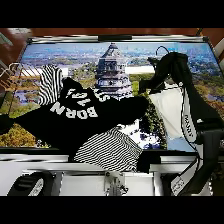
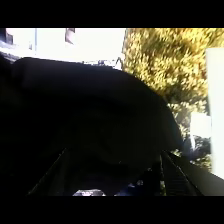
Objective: Fold the shirts.
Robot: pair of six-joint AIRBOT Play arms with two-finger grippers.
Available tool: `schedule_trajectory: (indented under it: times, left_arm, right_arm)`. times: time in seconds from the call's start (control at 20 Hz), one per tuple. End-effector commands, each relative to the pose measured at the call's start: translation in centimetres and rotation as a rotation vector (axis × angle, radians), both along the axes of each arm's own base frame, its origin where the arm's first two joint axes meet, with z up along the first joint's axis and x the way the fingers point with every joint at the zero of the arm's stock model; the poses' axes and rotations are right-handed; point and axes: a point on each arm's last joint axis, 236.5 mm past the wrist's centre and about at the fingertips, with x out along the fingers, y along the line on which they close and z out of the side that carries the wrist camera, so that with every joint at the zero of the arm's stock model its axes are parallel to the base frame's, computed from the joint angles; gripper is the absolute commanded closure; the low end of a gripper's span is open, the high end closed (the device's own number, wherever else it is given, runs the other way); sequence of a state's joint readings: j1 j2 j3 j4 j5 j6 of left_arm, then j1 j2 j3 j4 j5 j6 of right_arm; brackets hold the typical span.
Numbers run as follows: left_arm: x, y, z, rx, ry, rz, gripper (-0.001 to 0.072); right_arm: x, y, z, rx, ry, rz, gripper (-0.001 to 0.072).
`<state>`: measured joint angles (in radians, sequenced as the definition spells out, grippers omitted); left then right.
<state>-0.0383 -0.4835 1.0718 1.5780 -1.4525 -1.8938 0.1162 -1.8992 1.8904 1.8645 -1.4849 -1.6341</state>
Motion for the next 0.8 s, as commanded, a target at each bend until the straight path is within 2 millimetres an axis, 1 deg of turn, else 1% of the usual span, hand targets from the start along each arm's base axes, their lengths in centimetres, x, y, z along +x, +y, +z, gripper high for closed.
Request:
schedule_trajectory:
  times: [0.0, 0.1, 0.2, 0.3, 0.4, 0.5, 0.55, 0.75]
  left_arm:
    - [-0.7, 1.3, -0.1, 0.019, 0.010, 0.047, 0.0649]
    - [-0.6, 1.3, -0.1, 0.020, 0.014, 0.047, 0.0649]
    - [-0.5, 1.3, -0.3, 0.020, 0.019, 0.047, 0.0649]
    - [-0.4, 1.3, -0.3, 0.020, 0.021, 0.047, 0.0649]
    - [-0.4, 1.3, -0.3, 0.020, 0.021, 0.046, 0.0649]
    - [-0.4, 1.3, -0.3, 0.020, 0.021, 0.046, 0.0649]
    - [-0.4, 1.3, -0.3, 0.020, 0.021, 0.046, 0.0649]
    - [-0.4, 1.3, -0.3, 0.019, 0.021, 0.047, 0.0649]
  right_arm:
    - [-1.4, 0.5, -2.2, 0.018, 0.094, 0.031, 0.0030]
    - [-1.8, 0.1, -2.3, 0.000, 0.107, 0.054, 0.0030]
    - [-2.7, 0.2, -2.4, -0.008, 0.129, 0.111, 0.0030]
    - [-3.5, -1.1, -3.4, -0.060, 0.174, 0.130, 0.0029]
    - [-5.0, -1.4, -4.4, -0.067, 0.254, 0.144, 0.0029]
    - [-6.4, -1.1, -4.7, -0.045, 0.326, 0.172, 0.0029]
    - [-6.8, -0.8, -4.8, -0.030, 0.344, 0.175, 0.0029]
    - [-6.5, -0.6, -5.8, -0.031, 0.353, 0.143, 0.0029]
